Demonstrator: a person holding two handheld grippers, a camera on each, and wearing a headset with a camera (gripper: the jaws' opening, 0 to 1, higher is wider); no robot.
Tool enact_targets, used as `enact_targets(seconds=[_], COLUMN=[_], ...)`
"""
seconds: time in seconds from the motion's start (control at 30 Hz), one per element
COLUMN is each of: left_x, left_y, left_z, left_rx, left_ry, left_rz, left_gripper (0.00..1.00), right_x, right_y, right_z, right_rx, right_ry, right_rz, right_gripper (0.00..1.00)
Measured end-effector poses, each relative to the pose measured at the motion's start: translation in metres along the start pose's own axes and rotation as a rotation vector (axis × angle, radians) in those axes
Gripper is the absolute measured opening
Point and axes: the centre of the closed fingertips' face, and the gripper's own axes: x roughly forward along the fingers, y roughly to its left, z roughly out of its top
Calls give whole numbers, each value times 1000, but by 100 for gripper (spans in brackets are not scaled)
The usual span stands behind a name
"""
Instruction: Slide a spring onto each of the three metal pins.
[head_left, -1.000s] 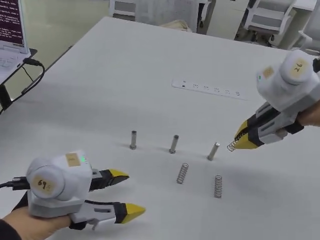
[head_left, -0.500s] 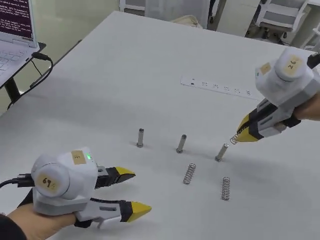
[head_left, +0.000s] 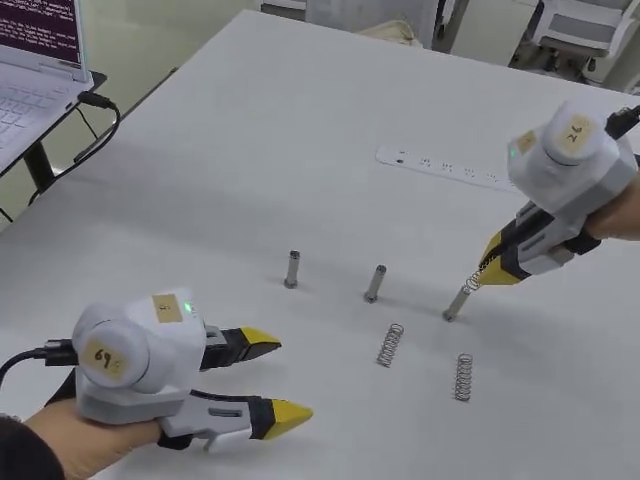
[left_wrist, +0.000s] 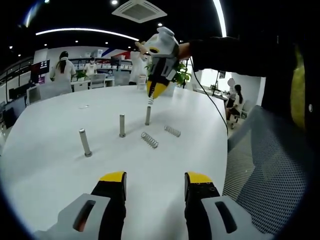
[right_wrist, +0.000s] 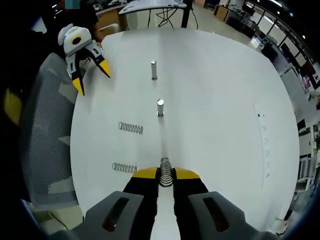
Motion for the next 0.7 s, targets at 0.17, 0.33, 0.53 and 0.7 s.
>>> enact_targets(seconds=[0.17, 0.33, 0.53, 0.7], left_x=[0, 0, 0, 0], left_y=[0, 1, 2, 2], left_z=[-1, -1, -1, 0], left_rx=[-2, -6, -8, -15], left_ry=[-2, -5, -6, -13], left_rz=[-1, 0, 2, 1], left_gripper=[41, 41, 41, 44], right_x=[2, 5, 7, 9], right_y=[1, 0, 0, 0], right_z=[1, 1, 0, -1], right_rx=[4, 2, -4, -6], right_ry=[7, 14, 30, 38], right_rz=[15, 21, 25, 28], right_gripper=[8, 8, 8, 8])
